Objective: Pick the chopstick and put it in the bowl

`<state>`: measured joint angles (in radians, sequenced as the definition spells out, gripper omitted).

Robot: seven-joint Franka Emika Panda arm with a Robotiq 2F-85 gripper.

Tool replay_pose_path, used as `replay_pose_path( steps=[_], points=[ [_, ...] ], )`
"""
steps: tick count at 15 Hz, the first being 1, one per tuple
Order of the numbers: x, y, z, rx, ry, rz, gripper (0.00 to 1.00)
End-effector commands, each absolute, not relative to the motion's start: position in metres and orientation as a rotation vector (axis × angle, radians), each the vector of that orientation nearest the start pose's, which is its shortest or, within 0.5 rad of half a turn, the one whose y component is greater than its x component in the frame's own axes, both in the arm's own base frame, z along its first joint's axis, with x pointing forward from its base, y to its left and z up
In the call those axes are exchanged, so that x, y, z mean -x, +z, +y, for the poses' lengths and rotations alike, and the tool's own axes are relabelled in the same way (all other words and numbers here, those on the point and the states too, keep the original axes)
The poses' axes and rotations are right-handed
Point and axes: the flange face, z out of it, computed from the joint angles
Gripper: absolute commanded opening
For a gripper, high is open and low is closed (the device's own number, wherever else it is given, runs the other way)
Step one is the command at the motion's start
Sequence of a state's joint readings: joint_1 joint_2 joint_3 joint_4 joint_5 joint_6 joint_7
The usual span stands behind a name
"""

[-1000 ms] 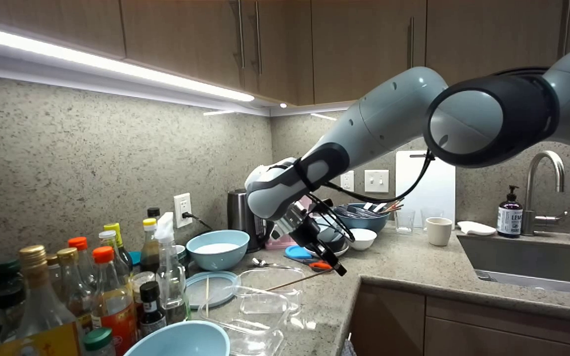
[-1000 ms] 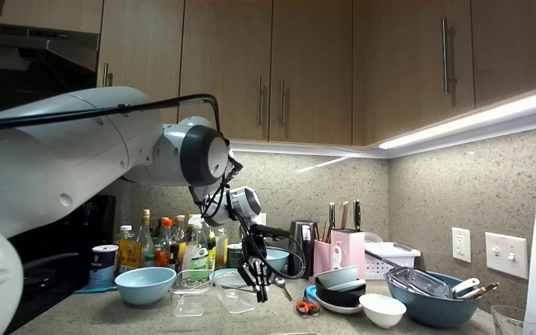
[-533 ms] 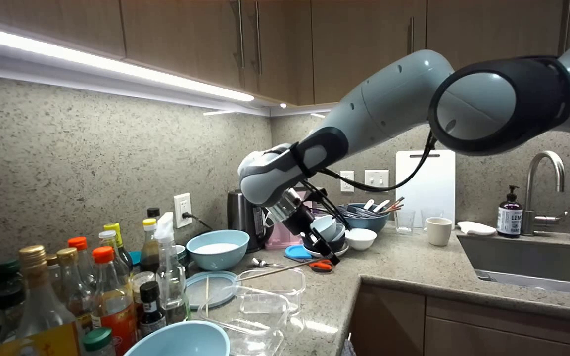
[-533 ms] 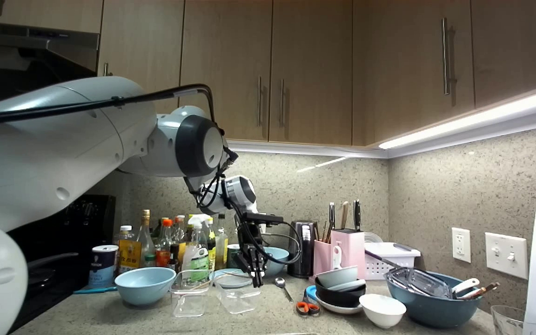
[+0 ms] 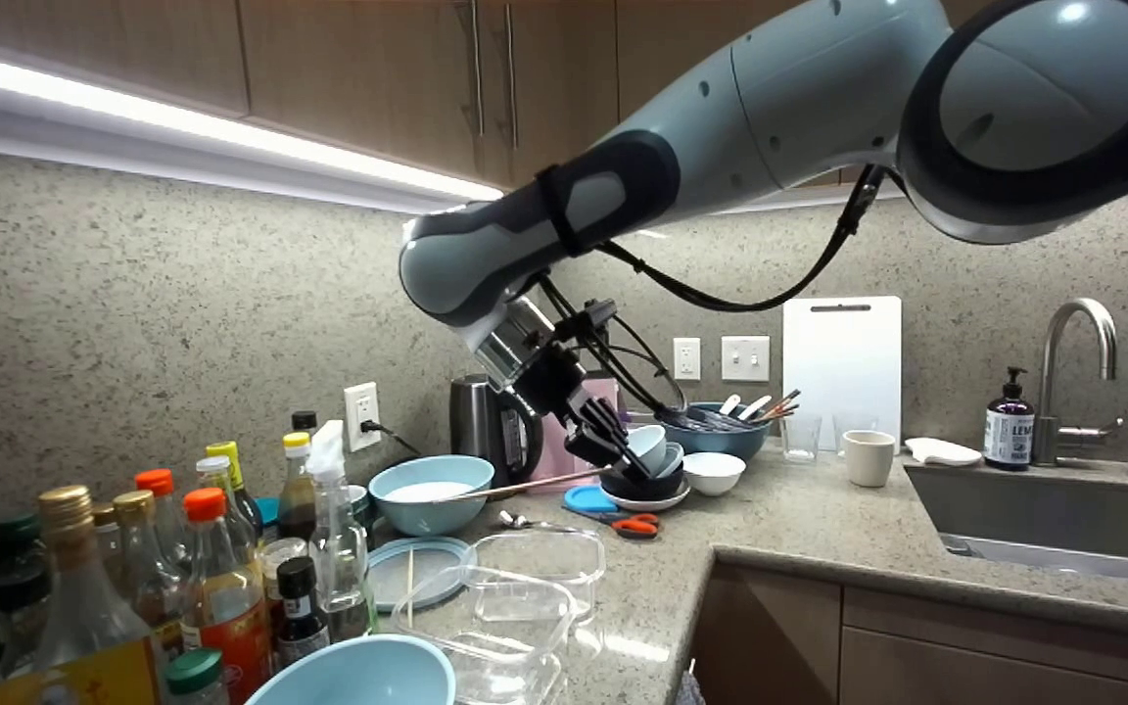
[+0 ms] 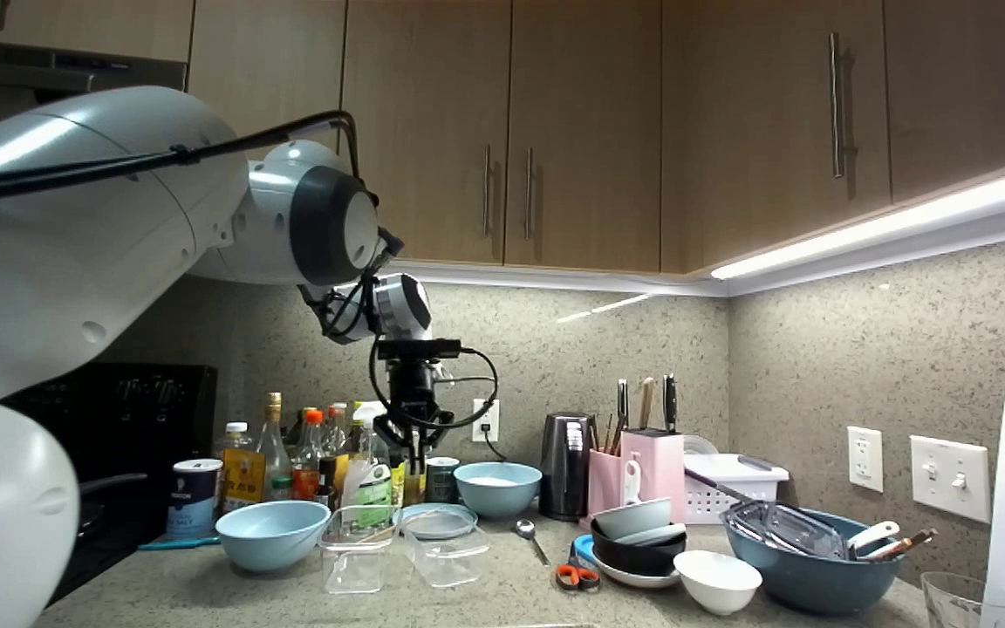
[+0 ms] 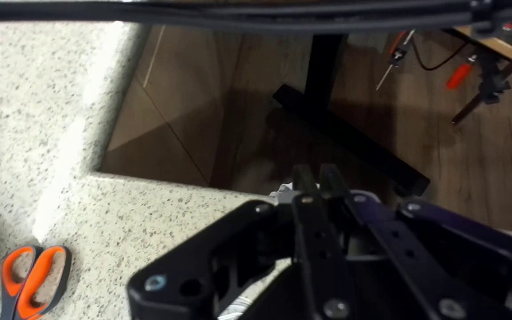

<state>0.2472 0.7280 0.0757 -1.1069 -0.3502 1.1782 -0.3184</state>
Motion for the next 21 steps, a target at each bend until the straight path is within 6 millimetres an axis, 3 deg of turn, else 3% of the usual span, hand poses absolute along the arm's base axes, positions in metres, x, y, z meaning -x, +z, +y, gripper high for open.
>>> replay_pose_path(
  steps=[1, 4, 5, 10, 16, 21],
  points=[
    [-0.629, 0.366, 0.188, 3.164, 1.173, -0.681, 0.07],
    [-0.626, 0.358, 0.208, 3.166, 1.164, -0.563, 0.07],
    [-0.63, 0.359, 0.204, 3.162, 1.145, -0.682, 0.08],
    [-0.629, 0.355, 0.208, 3.173, 1.15, -0.642, 0.07],
    [-0.592, 0.323, 0.288, 3.075, 1.391, -0.802, 0.07],
    [-0.568, 0.295, 0.332, 3.024, 1.571, -0.917, 0.07]
  ],
)
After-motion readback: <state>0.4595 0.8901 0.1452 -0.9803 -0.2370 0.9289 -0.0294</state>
